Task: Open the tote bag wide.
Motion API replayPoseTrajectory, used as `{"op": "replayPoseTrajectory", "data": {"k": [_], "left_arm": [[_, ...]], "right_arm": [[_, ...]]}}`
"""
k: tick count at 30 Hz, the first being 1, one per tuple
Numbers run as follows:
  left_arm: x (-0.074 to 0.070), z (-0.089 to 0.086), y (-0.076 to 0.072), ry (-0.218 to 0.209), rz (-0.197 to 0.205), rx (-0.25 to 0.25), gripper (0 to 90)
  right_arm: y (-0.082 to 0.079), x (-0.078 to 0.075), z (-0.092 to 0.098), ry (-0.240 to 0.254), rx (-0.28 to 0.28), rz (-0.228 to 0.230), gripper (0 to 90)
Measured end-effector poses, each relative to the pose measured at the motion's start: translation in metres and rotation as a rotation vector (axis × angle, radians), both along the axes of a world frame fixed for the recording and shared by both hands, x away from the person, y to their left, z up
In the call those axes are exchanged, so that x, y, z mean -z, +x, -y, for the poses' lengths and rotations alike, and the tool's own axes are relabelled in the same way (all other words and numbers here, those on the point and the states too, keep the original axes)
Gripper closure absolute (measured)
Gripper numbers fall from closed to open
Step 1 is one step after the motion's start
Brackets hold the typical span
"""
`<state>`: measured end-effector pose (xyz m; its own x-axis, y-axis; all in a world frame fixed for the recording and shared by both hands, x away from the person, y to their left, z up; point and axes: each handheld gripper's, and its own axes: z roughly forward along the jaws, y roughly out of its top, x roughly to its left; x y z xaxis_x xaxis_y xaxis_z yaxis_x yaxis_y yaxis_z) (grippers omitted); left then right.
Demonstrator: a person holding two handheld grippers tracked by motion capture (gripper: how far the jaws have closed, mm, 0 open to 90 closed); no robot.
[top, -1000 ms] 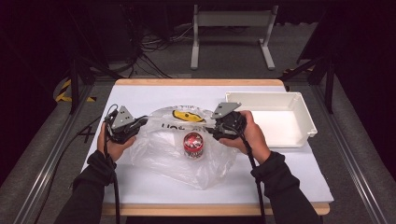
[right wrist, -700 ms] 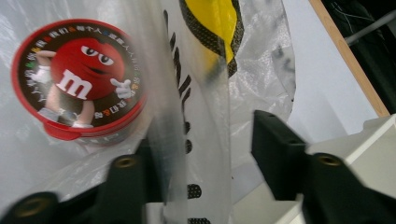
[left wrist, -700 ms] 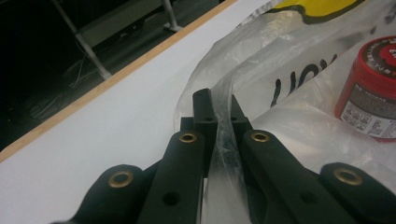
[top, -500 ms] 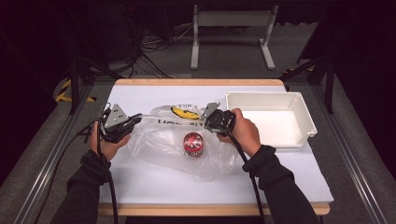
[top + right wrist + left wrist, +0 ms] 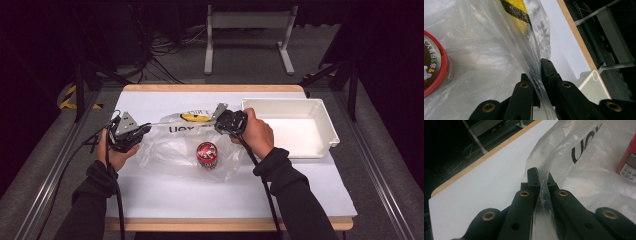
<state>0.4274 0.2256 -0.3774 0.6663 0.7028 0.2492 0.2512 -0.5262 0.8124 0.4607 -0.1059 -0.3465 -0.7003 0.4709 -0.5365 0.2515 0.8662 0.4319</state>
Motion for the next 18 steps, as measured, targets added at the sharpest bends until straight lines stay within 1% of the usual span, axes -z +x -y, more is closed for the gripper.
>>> {"op": "replayPoseTrajectory", "data": {"k": [1, 3, 4, 5, 8, 9, 10, 11, 12, 13, 15, 16, 17, 18], "left_arm": [[0.001, 0.001, -0.001, -0.015, -0.013, -0.004, 89.1], [0.002, 0.003, -0.001, -0.022, -0.012, 0.004, 89.0], [0.002, 0.003, -0.001, -0.022, -0.012, 0.004, 89.1], [0.002, 0.004, -0.002, -0.02, -0.011, 0.013, 89.1], [0.0, 0.009, -0.005, -0.02, -0.006, 0.036, 89.1], [0.0, 0.011, -0.006, -0.015, -0.005, 0.038, 89.1], [0.0, 0.013, -0.006, -0.008, -0.003, 0.039, 89.2], [0.0, 0.015, -0.006, 0.008, 0.005, 0.04, 89.2], [0.0, 0.015, -0.006, 0.008, 0.005, 0.04, 89.2], [0.001, 0.018, -0.006, 0.018, -0.005, 0.017, 89.3], [0.002, 0.018, -0.005, 0.025, -0.007, -0.003, 89.4], [0.003, 0.017, -0.003, 0.028, -0.009, -0.013, 89.4], [0.003, 0.017, -0.003, 0.025, -0.013, -0.013, 89.4], [0.003, 0.017, -0.003, 0.025, -0.013, -0.013, 89.4]], "right_arm": [[0.0, 0.001, 0.0, 0.003, 0.007, 0.002, 86.4], [0.001, 0.002, 0.001, -0.009, 0.019, 0.001, 82.4], [0.001, 0.002, 0.001, -0.009, 0.019, 0.001, 82.4], [0.001, 0.002, 0.002, -0.008, 0.024, 0.0, 78.8], [-0.003, -0.003, 0.004, 0.059, -0.012, -0.022, 73.3], [-0.006, -0.007, 0.003, 0.078, -0.042, -0.023, 69.7], [-0.009, -0.008, 0.003, 0.093, -0.045, -0.032, 67.0], [-0.009, -0.01, 0.002, 0.11, -0.055, -0.04, 63.9], [-0.009, -0.01, 0.002, 0.11, -0.055, -0.04, 63.9], [-0.013, -0.014, 0.002, 0.161, -0.077, -0.058, 59.4], [-0.017, -0.018, 0.003, 0.212, -0.101, -0.07, 55.6], [-0.02, -0.021, 0.003, 0.232, -0.116, -0.076, 53.9], [-0.024, -0.023, 0.003, 0.245, -0.135, -0.077, 52.4], [-0.024, -0.023, 0.003, 0.245, -0.135, -0.077, 52.4]]}}
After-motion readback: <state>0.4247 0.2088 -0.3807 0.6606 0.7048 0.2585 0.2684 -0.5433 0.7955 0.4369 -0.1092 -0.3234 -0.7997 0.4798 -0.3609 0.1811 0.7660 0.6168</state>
